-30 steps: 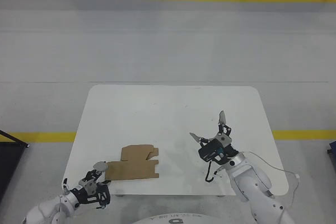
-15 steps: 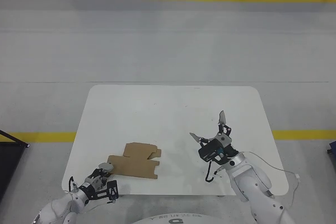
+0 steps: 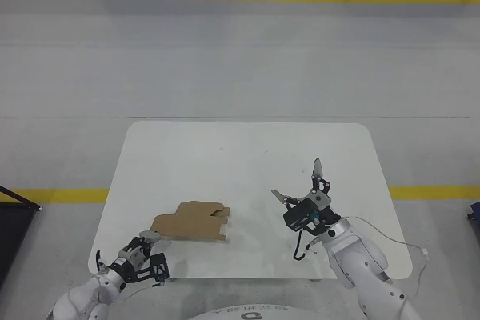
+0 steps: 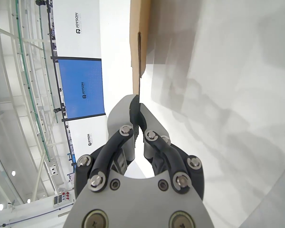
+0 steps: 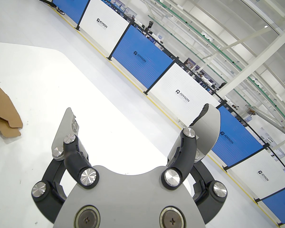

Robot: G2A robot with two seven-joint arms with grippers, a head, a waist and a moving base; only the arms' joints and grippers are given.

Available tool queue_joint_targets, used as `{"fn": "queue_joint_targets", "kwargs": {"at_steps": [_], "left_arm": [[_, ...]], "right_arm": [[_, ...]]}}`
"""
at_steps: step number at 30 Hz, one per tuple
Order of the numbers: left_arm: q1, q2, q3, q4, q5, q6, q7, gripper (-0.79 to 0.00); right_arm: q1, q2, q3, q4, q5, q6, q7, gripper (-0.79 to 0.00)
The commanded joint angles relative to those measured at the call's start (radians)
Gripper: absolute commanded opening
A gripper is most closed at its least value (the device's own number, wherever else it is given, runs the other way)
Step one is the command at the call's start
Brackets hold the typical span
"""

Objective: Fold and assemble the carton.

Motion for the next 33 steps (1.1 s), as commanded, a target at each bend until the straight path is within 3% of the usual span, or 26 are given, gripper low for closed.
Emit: {"fn": "queue_joint_targets", "kwargs": {"at_steps": [1,7,13,24,28,33], "left_arm": [[-0.004,0.000,-0.002,-0.004,-0.013,0.014,0.014,-0.785],[-0.005,-0.003,-0.055,-0.005,-0.200,0.047,0.081,-0.785],[0.018,-0.003,-0.117,-0.046,-0.411,0.004,0.196,-0.785],[0.017,-0.003,-0.114,-0.044,-0.413,-0.002,0.194,-0.785],[-0.096,-0.002,-0.081,-0.011,-0.531,-0.198,0.185,-0.785],[-0.294,0.007,-0.049,0.053,-0.649,-0.531,0.155,-0.785]], "right_arm": [[0.000,0.000,0.000,0.000,0.000,0.000,0.000,0.000],[0.000,0.000,0.000,0.000,0.000,0.000,0.000,0.000],[0.000,0.000,0.000,0.000,0.000,0.000,0.000,0.000],[0.000,0.000,0.000,0.000,0.000,0.000,0.000,0.000],[0.000,0.000,0.000,0.000,0.000,0.000,0.000,0.000],[0.000,0.000,0.000,0.000,0.000,0.000,0.000,0.000]]}}
